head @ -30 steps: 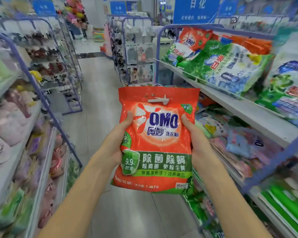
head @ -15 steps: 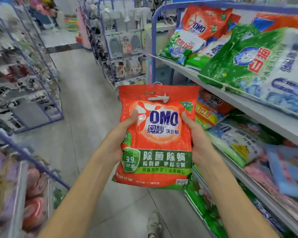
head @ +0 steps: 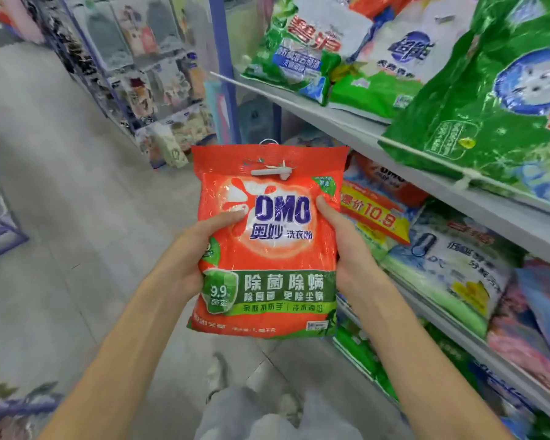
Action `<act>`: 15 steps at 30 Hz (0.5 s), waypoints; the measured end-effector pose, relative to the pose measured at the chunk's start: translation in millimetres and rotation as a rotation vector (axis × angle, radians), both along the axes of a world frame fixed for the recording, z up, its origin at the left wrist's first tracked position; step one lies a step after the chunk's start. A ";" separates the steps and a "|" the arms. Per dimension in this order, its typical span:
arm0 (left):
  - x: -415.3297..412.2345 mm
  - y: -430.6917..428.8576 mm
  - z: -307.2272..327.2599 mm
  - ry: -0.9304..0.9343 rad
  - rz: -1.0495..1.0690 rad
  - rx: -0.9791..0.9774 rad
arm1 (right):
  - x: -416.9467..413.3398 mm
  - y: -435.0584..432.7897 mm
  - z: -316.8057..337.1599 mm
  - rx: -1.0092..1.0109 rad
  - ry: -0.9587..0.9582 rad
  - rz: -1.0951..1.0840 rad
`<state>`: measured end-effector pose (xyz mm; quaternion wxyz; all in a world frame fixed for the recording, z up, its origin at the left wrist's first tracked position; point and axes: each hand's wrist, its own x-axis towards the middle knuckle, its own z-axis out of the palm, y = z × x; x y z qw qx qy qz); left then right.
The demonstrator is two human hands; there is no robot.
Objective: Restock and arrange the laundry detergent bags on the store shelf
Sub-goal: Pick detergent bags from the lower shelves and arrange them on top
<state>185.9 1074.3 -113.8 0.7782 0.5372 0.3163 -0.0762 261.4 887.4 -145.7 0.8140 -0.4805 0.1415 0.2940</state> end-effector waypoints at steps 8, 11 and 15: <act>94.1 59.1 -39.0 0.078 -0.244 -0.095 | 40.3 43.1 -32.3 -0.071 0.061 -0.243; 122.4 81.4 -59.8 0.078 -0.315 -0.120 | 47.8 63.2 -52.2 -0.119 0.085 -0.330; 152.5 98.0 -99.0 0.075 -0.430 -0.109 | 51.4 76.0 -89.3 -0.177 0.125 -0.434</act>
